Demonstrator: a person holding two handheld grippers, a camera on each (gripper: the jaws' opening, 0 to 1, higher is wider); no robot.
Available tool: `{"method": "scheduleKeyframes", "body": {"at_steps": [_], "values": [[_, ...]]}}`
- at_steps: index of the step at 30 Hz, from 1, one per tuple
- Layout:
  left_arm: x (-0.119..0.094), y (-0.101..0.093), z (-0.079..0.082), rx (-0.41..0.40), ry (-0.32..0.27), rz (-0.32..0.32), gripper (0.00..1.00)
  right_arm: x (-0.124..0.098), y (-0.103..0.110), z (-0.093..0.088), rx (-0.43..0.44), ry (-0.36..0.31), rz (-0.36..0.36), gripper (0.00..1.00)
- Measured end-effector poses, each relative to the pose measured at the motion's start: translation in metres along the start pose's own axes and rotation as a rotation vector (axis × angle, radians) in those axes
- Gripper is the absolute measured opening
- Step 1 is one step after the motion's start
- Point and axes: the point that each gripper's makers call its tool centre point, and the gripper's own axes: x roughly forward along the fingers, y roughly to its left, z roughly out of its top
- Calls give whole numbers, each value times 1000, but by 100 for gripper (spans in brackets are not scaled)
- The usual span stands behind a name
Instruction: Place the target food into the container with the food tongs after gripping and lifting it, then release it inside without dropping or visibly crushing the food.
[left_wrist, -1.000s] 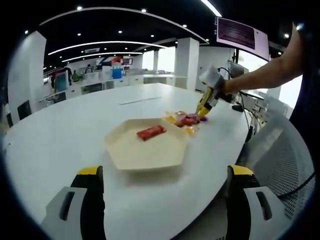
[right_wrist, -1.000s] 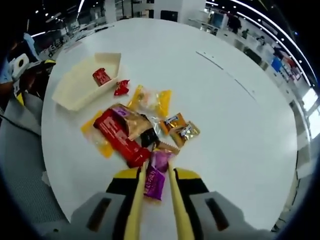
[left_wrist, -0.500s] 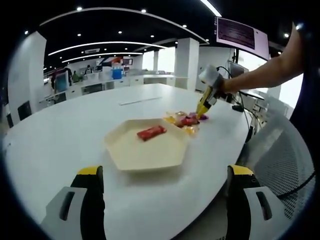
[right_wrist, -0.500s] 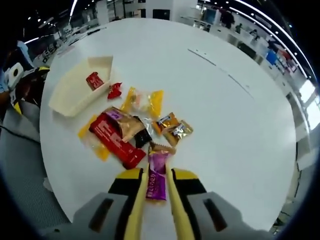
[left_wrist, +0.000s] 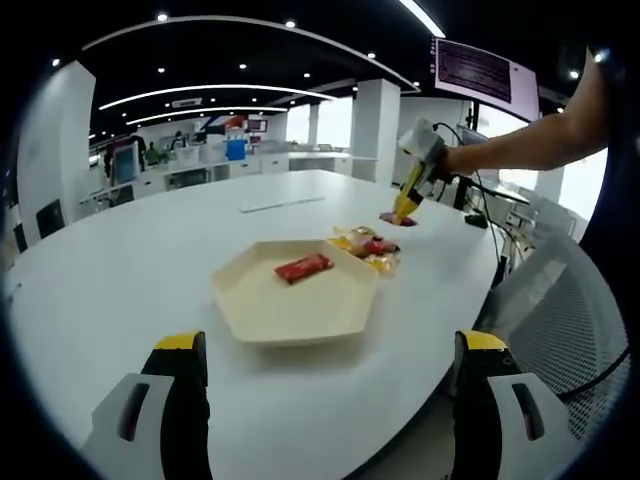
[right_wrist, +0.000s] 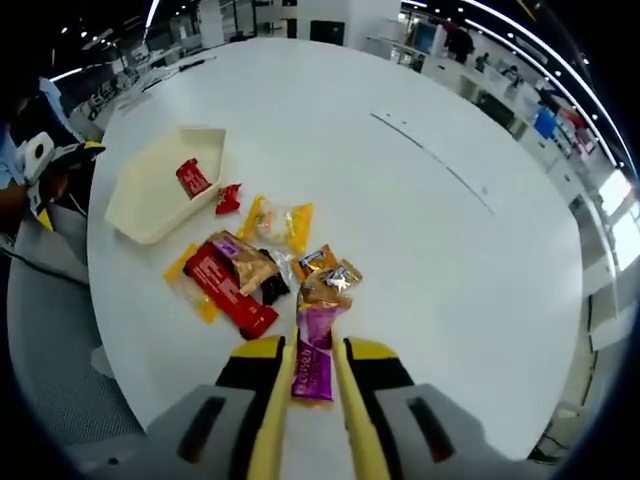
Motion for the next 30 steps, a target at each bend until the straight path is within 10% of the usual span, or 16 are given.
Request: {"method": "scheduleKeyframes", "body": {"at_steps": [30], "values": [[-2,5,2,-24,-6,25,100,-21,-4,28,-59,8,-9,22]]}}
